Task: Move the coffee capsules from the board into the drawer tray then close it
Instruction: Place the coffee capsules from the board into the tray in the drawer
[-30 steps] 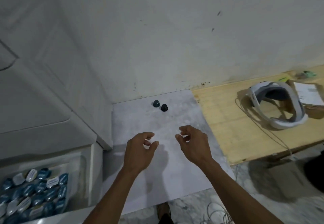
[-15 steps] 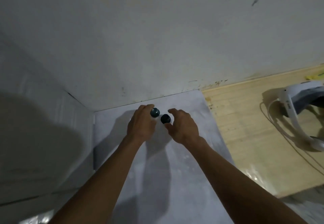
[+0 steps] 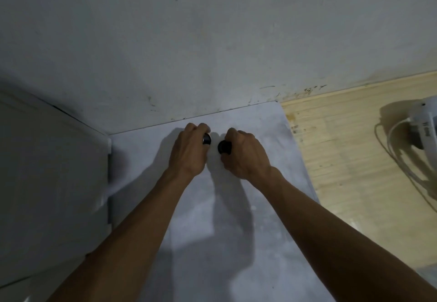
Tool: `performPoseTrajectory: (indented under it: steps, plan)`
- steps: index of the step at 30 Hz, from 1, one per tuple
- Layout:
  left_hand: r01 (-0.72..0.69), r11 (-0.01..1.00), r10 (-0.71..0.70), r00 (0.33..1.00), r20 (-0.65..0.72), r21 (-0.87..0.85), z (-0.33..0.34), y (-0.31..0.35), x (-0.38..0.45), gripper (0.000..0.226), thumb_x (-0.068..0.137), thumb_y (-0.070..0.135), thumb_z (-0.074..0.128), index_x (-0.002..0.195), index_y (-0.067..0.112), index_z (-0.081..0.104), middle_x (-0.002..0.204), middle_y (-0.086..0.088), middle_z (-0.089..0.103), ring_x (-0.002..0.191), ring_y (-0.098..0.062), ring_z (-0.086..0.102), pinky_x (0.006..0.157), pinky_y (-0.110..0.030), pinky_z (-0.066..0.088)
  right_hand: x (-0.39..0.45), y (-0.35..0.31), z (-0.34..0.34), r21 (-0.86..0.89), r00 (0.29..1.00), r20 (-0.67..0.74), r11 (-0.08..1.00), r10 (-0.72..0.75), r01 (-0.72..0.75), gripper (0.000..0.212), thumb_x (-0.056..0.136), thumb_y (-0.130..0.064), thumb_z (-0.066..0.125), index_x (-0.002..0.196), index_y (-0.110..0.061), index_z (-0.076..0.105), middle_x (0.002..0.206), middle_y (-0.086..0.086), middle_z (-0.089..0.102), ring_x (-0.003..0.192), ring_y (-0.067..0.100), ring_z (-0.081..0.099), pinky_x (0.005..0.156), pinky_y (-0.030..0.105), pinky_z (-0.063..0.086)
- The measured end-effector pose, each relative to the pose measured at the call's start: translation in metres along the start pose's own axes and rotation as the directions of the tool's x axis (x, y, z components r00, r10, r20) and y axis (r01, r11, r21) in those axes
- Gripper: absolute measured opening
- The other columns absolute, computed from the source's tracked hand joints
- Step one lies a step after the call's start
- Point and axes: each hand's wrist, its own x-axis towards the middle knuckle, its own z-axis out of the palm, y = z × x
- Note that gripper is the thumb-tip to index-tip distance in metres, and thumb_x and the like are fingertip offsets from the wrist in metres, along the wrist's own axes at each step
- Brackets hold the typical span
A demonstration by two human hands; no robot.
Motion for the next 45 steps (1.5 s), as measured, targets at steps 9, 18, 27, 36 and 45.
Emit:
performPoseTrajectory:
  steps: [9,18,27,36,45]
  plan:
    - [-0.016,0.996,0.007,0.995,-0.097,-0.088,0.000,0.002,-0.017,0.029,0.087,0.006,0.068,0.114,0.008,0.059,0.116,-0.011,0.051,0.098,-0.024,0.056,0.085,-0.027,0.046,-0.009,0.012,0.000,0.129,0.992,-0.078,0.986,-0.100,0.110,0.047,0.083,-0.012,0.069,0.128,-0.013,0.057,0.118,0.013,0.059,0.097,0.031,0.061,0.085,0.034,0.053]
    - [-0.132,0.912,-0.061,0.893,-0.446,-0.389,0.044,-0.005,-0.040,0.027,0.079,0.009,0.078,0.104,0.006,0.066,0.104,-0.007,0.068,0.095,-0.009,0.059,0.084,-0.005,0.046,-0.023,0.030,0.042,0.238,0.892,-0.445,0.951,-0.075,0.199,0.017,0.088,-0.023,0.072,0.102,-0.015,0.068,0.101,0.002,0.073,0.091,0.020,0.066,0.087,0.032,0.055]
    - [-0.186,0.940,-0.015,0.815,-0.580,-0.286,0.063,-0.015,-0.041,0.029,0.083,0.021,0.076,0.107,0.006,0.071,0.104,-0.007,0.073,0.098,-0.019,0.066,0.089,-0.028,0.052,-0.023,0.040,0.070,0.224,0.725,-0.685,0.927,-0.070,0.302,0.023,0.080,-0.027,0.082,0.092,-0.014,0.069,0.089,-0.001,0.070,0.084,0.013,0.061,0.078,0.029,0.053]
    - [-0.104,0.902,-0.159,0.822,-0.546,-0.420,0.046,-0.010,-0.076,0.028,0.081,0.022,0.077,0.106,0.012,0.071,0.104,-0.001,0.072,0.095,-0.015,0.066,0.084,-0.035,0.056,-0.060,0.034,0.046,0.241,0.816,-0.569,0.929,-0.099,0.282,0.022,0.084,-0.022,0.076,0.102,-0.010,0.073,0.096,0.004,0.074,0.092,0.011,0.056,0.084,0.000,0.031]
    - [-0.078,0.829,-0.246,0.838,-0.487,-0.554,-0.009,0.021,-0.183,0.024,0.081,0.019,0.078,0.104,0.022,0.071,0.104,0.006,0.072,0.094,-0.008,0.066,0.071,-0.025,0.055,-0.148,-0.007,0.004,0.360,0.843,-0.527,0.870,-0.108,0.336,0.027,0.080,-0.024,0.080,0.104,-0.016,0.073,0.098,-0.003,0.074,0.089,0.014,0.065,0.076,0.012,0.045]
